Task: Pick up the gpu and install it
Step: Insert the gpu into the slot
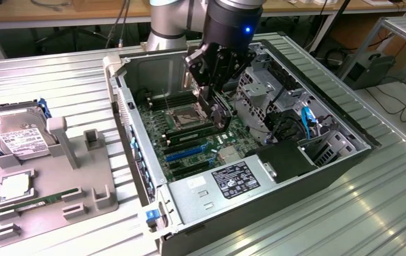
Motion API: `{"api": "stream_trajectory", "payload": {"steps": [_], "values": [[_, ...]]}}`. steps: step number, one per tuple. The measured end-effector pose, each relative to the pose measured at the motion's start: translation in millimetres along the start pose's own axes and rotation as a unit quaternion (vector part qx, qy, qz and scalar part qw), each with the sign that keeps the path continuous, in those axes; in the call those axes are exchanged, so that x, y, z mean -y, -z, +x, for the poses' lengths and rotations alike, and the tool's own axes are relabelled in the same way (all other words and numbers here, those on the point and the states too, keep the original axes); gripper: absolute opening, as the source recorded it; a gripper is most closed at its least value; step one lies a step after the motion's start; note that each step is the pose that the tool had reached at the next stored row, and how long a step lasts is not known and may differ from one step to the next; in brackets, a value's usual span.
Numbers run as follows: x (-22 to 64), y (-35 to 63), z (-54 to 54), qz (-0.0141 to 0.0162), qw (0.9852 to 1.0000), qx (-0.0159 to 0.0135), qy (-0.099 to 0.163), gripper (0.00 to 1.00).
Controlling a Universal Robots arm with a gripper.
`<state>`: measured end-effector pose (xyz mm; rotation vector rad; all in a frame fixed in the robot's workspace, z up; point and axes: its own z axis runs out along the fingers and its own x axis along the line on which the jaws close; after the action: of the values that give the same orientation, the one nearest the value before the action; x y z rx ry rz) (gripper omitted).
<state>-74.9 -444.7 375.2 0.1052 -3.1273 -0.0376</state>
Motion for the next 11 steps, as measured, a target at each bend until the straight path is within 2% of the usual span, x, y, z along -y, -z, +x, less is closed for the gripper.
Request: {"api": "stream_trajectory", "payload": {"steps": [2, 4, 6, 8, 9, 11], "values": [[0.0, -0.1, 0.0, 0.0001, 0.9997, -0.0006, 0.024, 0.26], [0.0, -0.3, 0.0, 0.0003, 0.9985, -0.0012, 0.055, 0.26], [0.0, -0.6, -0.1, 0.0006, 0.9962, -0.0017, 0.087, 0.26], [0.0, -0.8, -0.1, 0.0008, 0.9944, -0.0016, 0.106, 0.26], [0.0, -1.0, -0.1, 0.0011, 0.9926, -0.0014, 0.121, 0.26], [0.0, -1.3, -0.1, 0.0013, 0.9905, -0.0011, 0.137, 0.26]]}}
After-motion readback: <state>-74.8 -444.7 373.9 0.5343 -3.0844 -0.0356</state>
